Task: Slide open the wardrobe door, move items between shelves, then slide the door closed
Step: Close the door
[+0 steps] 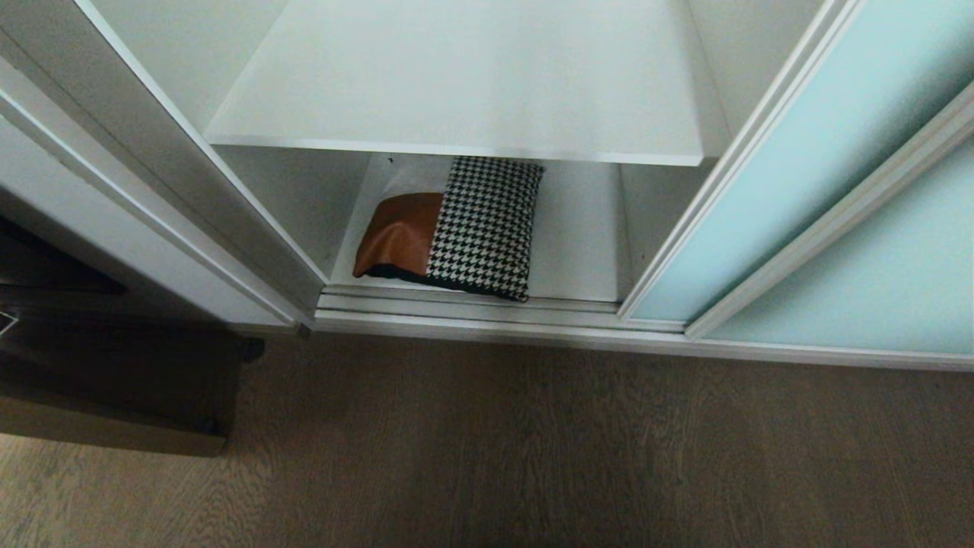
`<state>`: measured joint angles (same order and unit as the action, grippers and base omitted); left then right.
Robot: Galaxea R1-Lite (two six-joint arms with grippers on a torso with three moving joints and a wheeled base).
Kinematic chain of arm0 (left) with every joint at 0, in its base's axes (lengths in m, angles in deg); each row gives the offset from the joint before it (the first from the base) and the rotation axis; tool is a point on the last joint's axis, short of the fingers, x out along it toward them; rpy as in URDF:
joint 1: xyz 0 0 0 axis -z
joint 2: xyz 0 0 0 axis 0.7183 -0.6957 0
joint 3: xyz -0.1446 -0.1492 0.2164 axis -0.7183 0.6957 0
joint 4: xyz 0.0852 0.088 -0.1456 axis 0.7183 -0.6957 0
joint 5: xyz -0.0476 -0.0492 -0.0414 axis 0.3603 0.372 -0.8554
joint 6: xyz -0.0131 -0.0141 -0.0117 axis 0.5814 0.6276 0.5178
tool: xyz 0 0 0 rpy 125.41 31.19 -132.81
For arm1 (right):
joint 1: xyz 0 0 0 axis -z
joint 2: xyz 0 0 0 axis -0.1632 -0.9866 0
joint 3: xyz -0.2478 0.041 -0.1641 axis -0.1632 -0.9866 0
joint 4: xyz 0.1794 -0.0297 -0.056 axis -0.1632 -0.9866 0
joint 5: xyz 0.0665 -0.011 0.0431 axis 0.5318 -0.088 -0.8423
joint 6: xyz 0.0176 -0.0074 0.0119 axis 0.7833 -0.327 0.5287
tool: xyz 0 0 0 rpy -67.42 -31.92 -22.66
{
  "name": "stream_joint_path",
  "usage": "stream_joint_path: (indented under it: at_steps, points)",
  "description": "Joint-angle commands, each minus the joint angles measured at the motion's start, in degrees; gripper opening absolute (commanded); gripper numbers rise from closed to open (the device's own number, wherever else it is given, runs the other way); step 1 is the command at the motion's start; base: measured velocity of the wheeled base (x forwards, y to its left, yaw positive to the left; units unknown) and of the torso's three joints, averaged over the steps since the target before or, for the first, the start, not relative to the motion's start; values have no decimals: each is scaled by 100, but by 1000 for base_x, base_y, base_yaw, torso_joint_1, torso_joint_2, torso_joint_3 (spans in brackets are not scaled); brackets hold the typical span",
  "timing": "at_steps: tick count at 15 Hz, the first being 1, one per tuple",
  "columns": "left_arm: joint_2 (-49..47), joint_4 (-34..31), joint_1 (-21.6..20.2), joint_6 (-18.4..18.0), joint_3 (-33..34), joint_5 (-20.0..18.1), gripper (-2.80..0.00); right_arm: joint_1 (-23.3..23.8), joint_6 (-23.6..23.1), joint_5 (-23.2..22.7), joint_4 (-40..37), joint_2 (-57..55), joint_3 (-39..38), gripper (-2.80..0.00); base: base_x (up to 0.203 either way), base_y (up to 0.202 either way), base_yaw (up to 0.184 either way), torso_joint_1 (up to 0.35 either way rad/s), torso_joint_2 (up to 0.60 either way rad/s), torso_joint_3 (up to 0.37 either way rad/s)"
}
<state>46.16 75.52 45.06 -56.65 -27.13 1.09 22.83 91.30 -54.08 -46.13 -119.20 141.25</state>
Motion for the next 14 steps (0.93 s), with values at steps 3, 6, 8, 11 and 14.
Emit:
stream_joint_path:
  at_steps: [3,6,8,11,14]
  points:
    - [-9,0,-3,0,9,0,-280,-248,-4,-26,18,64,-231,-280,0,0,0,0,0,0]
    - [-9,0,-3,0,9,5,-280,-425,-8,-19,18,114,-321,-280,0,0,0,0,0,0]
    - [-9,0,-3,0,9,0,-280,-480,-8,-22,18,149,-336,-280,0,0,0,0,0,0]
    - [-9,0,-3,0,9,0,-280,-590,16,-14,18,157,-335,-280,0,0,0,0,0,0]
    - [-9,0,-3,0,9,0,-280,-919,10,-4,18,293,-485,-280,0,0,0,0,0,0]
